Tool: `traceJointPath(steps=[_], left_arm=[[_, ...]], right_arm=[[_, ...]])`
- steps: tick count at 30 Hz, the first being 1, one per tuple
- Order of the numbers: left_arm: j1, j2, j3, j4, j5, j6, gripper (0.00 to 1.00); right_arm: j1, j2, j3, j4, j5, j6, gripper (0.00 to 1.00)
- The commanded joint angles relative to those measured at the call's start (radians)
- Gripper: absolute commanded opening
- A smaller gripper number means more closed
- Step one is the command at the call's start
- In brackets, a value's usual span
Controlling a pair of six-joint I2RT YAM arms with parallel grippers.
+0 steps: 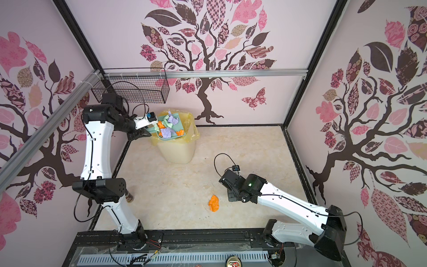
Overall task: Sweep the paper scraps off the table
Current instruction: 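Tip the dustpan with the left gripper to pour scraps into the bin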
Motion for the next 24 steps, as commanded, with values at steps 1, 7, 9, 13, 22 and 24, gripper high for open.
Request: traceJointPath(steps=[1,7,9,13,22,24], left_arm=[[0.004,0.042,0.11,-0.003,-0.081,0.027,0.0],[0.0,0.083,0.141,0.131,-0.215,0.068,0.0],[-0.004,0.083,0.14,0.174,-0.254,0.082,0.0],[-0.02,0.017,0.029,0.327,-0.321,0.11,0.0],[-0.086,-0.282,-0.643,0.94,-0.46,0.355,0.0],[-0.089,-0.287,-0.645,0.968,-0.463,0.361,0.0]], right_arm=[[-0.006,-0.022,0.011,0.003,0.005,-0.006,0.0],[-0.011,-0.006,0.009,0.024,-0.005,-0.015,0.0],[-0.011,0.002,0.004,0.034,-0.012,-0.016,0.0],[-0.012,0.016,-0.001,0.051,-0.017,-0.017,0.0],[-0.016,0.033,0.007,0.063,-0.025,-0.022,0.0],[-0.017,0.027,0.0,0.064,-0.027,-0.019,0.0]])
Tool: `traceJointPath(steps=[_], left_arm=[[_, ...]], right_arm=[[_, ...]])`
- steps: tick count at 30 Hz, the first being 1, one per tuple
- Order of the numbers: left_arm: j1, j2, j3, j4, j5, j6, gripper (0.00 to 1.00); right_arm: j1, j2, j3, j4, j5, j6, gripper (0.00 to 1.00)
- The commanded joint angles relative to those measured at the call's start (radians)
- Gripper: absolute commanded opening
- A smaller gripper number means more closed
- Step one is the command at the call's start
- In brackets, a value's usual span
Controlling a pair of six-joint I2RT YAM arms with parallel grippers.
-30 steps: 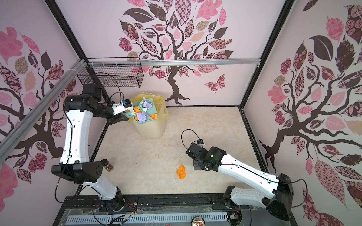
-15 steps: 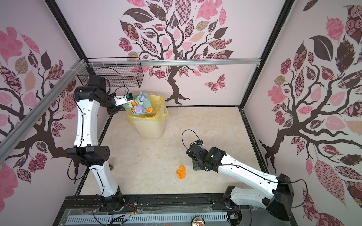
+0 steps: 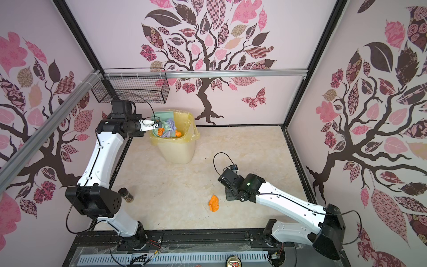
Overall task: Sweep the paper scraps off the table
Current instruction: 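Tip the dustpan with the left gripper to pour scraps into the bin, then lower the empty dustpan to the table beside the orange scrap with the left gripper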
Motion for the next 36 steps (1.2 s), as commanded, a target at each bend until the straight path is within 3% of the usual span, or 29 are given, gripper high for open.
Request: traceJointPath(steps=[1,21,27,31,34,36], left_arm=[[-0.001,-0.026,-0.028,0.224,-0.033,0.067,0.0],[-0.001,-0.131,-0.155,0.363,0.004,0.116,0.0],[0.018,-0.128,0.017,0.188,0.081,-0.048,0.0],[0.049,-0.17,0.158,-0.008,0.2,-0.179,0.0],[0.075,-0.261,0.154,-0.167,0.309,-0.207,0.0],[0.076,-0.346,0.056,-0.214,0.353,-0.208,0.0]], right_arm=[[-0.006,0.005,-0.001,0.003,-0.001,-0.001,0.0],[-0.006,-0.025,-0.024,0.005,-0.002,0.017,0.0],[-0.006,-0.029,-0.03,0.003,-0.003,0.023,0.0],[-0.005,-0.025,-0.016,-0.027,0.015,0.024,0.0],[-0.006,-0.011,0.008,-0.064,0.041,0.022,0.0],[-0.005,-0.003,0.026,-0.085,0.052,0.019,0.0]])
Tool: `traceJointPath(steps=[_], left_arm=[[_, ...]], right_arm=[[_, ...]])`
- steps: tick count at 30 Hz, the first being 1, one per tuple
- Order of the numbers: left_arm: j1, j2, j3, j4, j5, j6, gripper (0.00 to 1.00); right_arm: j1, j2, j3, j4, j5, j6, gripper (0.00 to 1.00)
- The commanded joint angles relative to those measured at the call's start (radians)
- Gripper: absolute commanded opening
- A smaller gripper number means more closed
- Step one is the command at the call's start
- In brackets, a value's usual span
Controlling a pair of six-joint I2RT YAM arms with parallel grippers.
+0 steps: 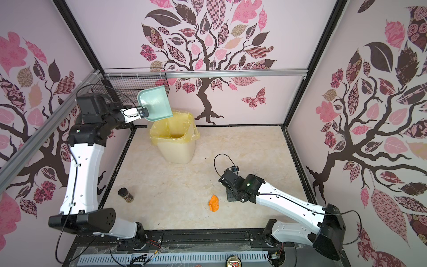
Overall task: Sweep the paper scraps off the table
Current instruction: 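Lower the empty dustpan to the table beside the orange scrap with the left gripper, then brush the orange scrap into the dustpan with the right gripper while the left holds it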
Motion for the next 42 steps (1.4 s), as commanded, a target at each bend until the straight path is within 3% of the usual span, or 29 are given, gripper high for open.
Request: traceJointPath(steps=[1,8,13,20,33,42], left_arm=[[0.004,-0.164,-0.112,-0.184,0.153,-0.065,0.0],[0.004,-0.466,-0.595,-0.28,0.248,-0.051,0.0],[-0.002,-0.593,-0.931,-0.267,0.281,-0.033,0.0],[-0.165,-0.674,-1.257,-0.12,0.144,-0.075,0.0],[-0.5,-0.595,-1.484,0.093,-0.094,-0.262,0.0],[-0.649,-0.511,-1.462,0.163,-0.174,-0.382,0.0]], right_arm=[[-0.003,0.004,0.053,-0.072,0.045,0.002,0.0],[-0.003,0.07,0.166,-0.211,0.088,-0.013,0.0],[-0.003,0.131,0.271,-0.341,0.116,-0.02,0.0],[0.011,0.277,0.356,-0.515,0.162,0.009,0.0],[0.086,0.409,0.358,-0.449,0.119,0.05,0.0],[0.132,0.394,0.333,-0.274,-0.007,0.053,0.0]])
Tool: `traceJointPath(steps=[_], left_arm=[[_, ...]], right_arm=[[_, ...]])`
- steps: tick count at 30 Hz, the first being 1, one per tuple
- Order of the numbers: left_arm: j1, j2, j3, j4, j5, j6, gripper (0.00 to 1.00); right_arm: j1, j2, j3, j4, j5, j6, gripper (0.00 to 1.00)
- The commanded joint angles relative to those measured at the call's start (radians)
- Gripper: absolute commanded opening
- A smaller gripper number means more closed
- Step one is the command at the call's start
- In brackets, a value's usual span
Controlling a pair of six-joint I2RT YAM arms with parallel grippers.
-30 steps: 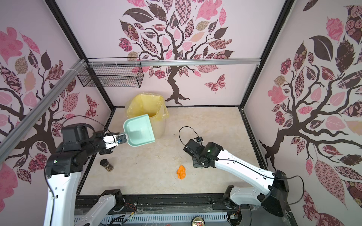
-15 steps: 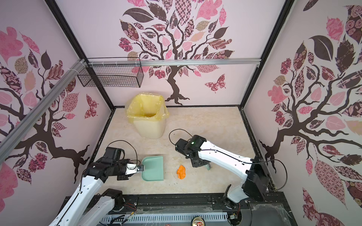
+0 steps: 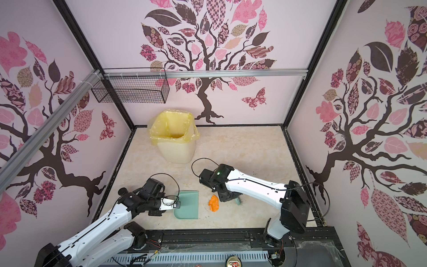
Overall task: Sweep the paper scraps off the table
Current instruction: 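Brush the orange scrap into the dustpan with the right gripper while the left holds it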
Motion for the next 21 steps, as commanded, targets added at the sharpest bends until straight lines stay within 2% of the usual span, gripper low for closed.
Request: traceJointPath(steps=[1,9,21], left_arm=[[-0.031,0.03,0.015,0.045,-0.049,-0.064,0.0],[-0.055,0.106,0.06,0.072,-0.041,-0.097,0.0],[-0.083,0.185,0.095,0.09,-0.058,-0.106,0.0]], right_arm=[[0.022,0.0,-0.007,0.096,-0.071,0.013,0.0],[0.074,0.02,-0.002,0.231,-0.164,0.008,0.0],[0.109,0.019,0.004,0.363,-0.223,0.014,0.0]])
